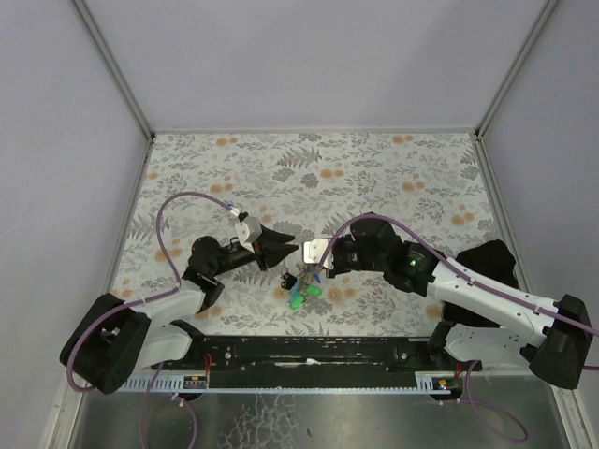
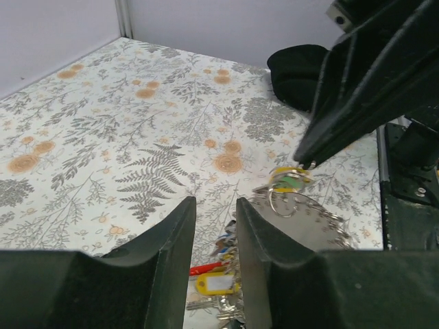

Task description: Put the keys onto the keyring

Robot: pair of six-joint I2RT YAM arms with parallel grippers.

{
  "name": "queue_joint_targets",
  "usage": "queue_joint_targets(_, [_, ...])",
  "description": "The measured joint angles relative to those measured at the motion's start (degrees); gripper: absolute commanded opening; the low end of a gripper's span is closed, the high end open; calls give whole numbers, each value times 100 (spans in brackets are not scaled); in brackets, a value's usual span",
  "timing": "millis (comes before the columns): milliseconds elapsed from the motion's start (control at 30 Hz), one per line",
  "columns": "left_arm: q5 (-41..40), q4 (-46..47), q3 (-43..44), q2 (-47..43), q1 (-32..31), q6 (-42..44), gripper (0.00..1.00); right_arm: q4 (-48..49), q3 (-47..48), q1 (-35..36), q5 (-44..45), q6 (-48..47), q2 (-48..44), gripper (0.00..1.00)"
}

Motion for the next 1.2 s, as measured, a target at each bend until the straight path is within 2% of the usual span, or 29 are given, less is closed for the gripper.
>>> queue_joint_targets(167, [363, -11, 302, 437, 223, 127, 31, -59, 46, 0, -4, -11, 4, 0])
queue_joint_targets(467, [1139, -79, 662, 1104, 234, 2, 32, -57, 48, 0, -2, -15, 11, 0])
queue_joint_targets(700, [1519, -37, 662, 1069, 225, -136, 33, -55, 48, 0, 4, -17, 11, 0])
queue_joint_targets(1200, [1707, -109, 647, 627, -125, -26, 33, -57, 50, 4, -35, -15, 13, 0])
